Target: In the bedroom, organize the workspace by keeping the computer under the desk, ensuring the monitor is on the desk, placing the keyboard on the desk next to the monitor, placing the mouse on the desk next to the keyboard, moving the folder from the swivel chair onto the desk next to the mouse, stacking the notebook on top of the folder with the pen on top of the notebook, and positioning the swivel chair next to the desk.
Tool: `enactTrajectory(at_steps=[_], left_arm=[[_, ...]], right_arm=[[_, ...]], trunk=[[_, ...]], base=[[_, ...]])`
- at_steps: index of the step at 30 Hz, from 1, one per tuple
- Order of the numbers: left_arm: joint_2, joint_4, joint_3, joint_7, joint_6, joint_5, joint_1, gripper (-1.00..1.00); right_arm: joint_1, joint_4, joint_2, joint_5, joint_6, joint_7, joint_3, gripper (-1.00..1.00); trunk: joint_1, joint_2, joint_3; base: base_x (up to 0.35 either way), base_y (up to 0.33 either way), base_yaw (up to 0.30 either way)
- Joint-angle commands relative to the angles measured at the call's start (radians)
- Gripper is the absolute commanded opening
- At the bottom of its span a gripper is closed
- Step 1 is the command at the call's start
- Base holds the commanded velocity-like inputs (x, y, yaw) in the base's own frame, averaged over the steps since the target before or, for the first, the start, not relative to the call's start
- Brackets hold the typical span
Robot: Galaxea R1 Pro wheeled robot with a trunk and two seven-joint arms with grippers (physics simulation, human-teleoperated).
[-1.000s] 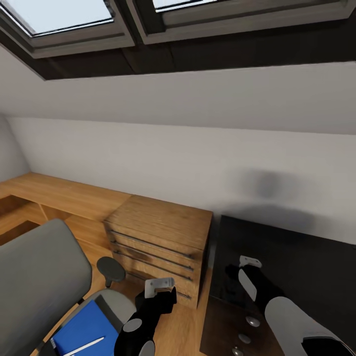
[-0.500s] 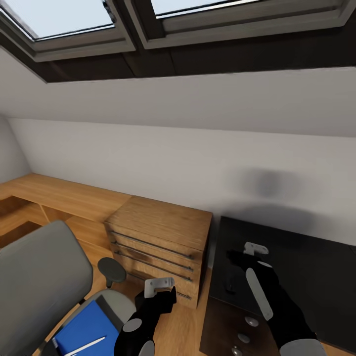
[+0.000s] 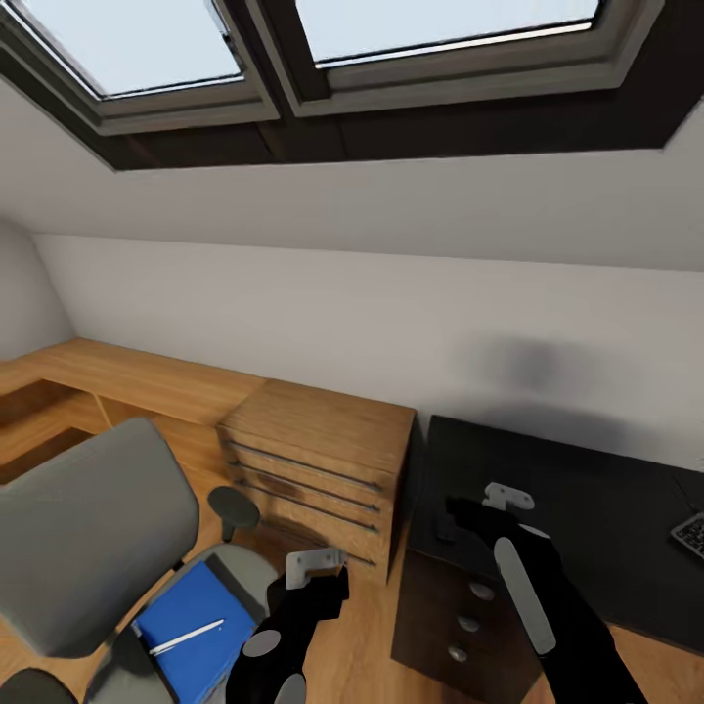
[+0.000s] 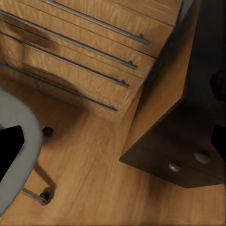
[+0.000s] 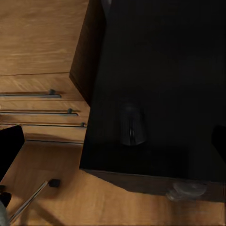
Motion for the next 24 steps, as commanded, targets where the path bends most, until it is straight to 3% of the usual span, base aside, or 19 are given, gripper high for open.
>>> enactTrajectory(at_steps=[1,3,4,6,13,19,24], left_arm=[[0.000,-0.001,-0.001,0.010,0.002,0.010,-0.001,1.00],[0.000,-0.001,-0.001,0.011,0.001,0.010,-0.001,1.00],[0.000,-0.001,0.002,0.049,0.001,0.009,-0.001,1.00],[0.000,0.004,0.003,0.065,0.001,0.010,-0.001,1.00],[-0.001,0.086,0.007,0.074,0.001,0.012,-0.001,1.00],[0.001,0.109,0.015,0.073,-0.005,0.009,-0.001,1.00],[0.004,0.131,0.041,0.071,-0.025,0.009,-0.001,1.00]], right_arm=[[-0.001,-0.001,-0.001,-0.011,0.002,-0.010,0.002,1.00],[-0.001,0.000,-0.001,-0.011,0.002,-0.010,0.003,1.00],[-0.001,0.001,-0.002,-0.006,-0.003,-0.009,0.002,1.00],[-0.001,0.001,-0.002,-0.004,-0.005,-0.009,0.002,1.00],[0.001,0.032,-0.002,-0.002,-0.041,-0.008,0.005,1.00],[0.015,0.058,-0.002,-0.002,-0.089,-0.004,0.007,1.00],[0.061,0.063,-0.003,0.002,-0.118,-0.005,0.014,1.00]], trunk=[[-0.004,0.005,0.001],[-0.012,0.019,0.007],[-0.016,0.026,0.011],[-0.023,0.040,0.017],[-0.050,0.089,0.039],[-0.058,0.103,0.045],[-0.058,0.103,0.045]], base=[[-0.341,0.000,0.000],[-0.341,0.000,0.000],[-0.342,0.000,0.000],[-0.342,0.000,0.000],[-0.329,0.000,0.000],[-0.119,0.000,0.000],[-0.029,0.000,0.000]])
